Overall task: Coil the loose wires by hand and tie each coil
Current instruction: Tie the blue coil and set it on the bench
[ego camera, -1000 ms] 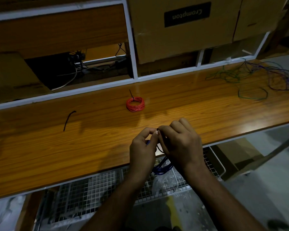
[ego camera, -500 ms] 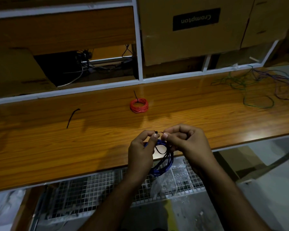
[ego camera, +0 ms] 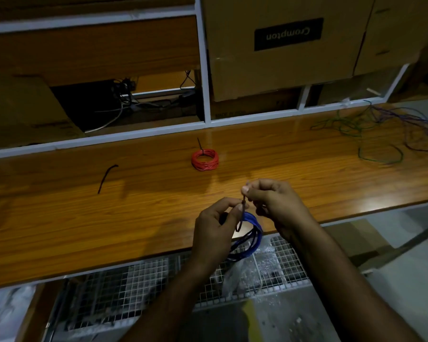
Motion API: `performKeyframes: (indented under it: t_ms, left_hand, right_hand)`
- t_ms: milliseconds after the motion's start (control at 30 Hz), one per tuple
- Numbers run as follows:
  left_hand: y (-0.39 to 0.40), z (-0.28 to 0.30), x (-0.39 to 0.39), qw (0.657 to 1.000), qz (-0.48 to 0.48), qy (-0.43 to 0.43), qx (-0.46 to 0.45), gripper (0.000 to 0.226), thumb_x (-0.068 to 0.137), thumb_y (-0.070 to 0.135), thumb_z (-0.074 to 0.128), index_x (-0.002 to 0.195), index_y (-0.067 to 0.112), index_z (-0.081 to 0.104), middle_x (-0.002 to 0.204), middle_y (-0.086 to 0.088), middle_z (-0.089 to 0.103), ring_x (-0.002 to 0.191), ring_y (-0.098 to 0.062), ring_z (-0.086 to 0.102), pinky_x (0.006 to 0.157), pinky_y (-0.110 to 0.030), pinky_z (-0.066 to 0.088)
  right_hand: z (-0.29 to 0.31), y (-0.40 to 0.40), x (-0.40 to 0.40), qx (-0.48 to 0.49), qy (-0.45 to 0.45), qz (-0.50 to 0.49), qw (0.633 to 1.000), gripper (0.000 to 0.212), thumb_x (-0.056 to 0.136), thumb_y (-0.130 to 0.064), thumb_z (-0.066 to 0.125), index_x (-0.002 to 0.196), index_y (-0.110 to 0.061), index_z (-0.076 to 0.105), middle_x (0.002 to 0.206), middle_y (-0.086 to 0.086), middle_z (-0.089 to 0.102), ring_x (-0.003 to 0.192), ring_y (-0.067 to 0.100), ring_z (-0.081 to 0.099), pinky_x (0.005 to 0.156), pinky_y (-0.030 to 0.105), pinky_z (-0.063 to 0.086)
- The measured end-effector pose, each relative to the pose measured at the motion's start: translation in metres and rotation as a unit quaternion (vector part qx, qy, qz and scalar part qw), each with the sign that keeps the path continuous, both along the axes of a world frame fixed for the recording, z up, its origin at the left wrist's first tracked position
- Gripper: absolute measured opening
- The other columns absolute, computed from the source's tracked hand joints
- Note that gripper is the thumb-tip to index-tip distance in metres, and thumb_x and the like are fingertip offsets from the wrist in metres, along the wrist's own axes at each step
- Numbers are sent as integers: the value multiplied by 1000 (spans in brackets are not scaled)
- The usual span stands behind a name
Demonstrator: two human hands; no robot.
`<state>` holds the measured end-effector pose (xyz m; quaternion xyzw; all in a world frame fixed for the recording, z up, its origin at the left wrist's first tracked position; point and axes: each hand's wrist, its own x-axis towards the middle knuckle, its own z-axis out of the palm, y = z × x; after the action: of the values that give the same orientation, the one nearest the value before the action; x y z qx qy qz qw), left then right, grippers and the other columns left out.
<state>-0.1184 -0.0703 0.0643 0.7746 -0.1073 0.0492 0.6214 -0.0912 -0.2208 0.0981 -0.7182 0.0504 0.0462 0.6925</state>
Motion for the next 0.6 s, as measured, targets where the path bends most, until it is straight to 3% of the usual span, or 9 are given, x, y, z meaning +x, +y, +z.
performKeyframes:
  t_ms: [67, 100, 200, 333, 433, 600]
  left_hand:
    - [-1, 0, -2, 1000, -17, -11, -6, 15, 99, 20, 58, 95, 22, 73, 78, 4, 71, 67, -17, 62, 61, -29, 48]
    - [-2, 1, -4, 1000, -26, -5, -14, 16, 99, 17, 57, 96, 18, 73, 76, 7, 71, 67, -10, 63, 62, -25, 49]
    - [-4, 1, -6, 997, -35, 52, -52, 21, 101, 11, 51, 99, 2, 70, 52, 19, 57, 47, 5, 50, 51, -8, 35]
    - [-4, -2, -2, 993, -4, 78, -88, 28, 102, 24, 48, 89, 16, 71, 50, 10, 40, 45, -6, 32, 47, -18, 28]
    - [-3, -7, 3, 982, 15, 152, -113, 32, 103, 30, 48, 81, 26, 70, 52, 4, 34, 46, -11, 27, 45, -24, 23]
    - [5, -16, 18, 945, 23, 289, -150, 30, 104, 32, 46, 91, 16, 69, 56, 3, 32, 47, -12, 24, 46, -25, 19]
  right_hand:
    - [1, -4, 12, 26, 5, -60, 998, 14, 93, -13, 65, 81, -5, 63, 72, -3, 58, 66, 15, 48, 59, 26, 41]
    - [4, -8, 17, 35, 3, -80, 996, 16, 94, -14, 62, 80, -8, 61, 75, -2, 57, 70, 16, 48, 63, 27, 41]
    - [12, -13, 29, -6, -39, -71, 997, 20, 97, -18, 59, 78, -13, 59, 75, 0, 53, 71, 17, 47, 66, 29, 43]
    - [23, -4, 35, -73, -134, -42, 987, 11, 99, -20, 56, 91, -14, 61, 87, 7, 62, 76, 17, 62, 67, 27, 54]
    - [36, 4, 37, -107, -199, -22, 974, 7, 100, -19, 54, 97, -19, 60, 89, 10, 66, 76, 17, 69, 65, 28, 59]
    - [39, 25, 33, -151, -259, 19, 954, 5, 99, -18, 57, 95, -19, 61, 79, 5, 66, 69, 14, 69, 62, 33, 62]
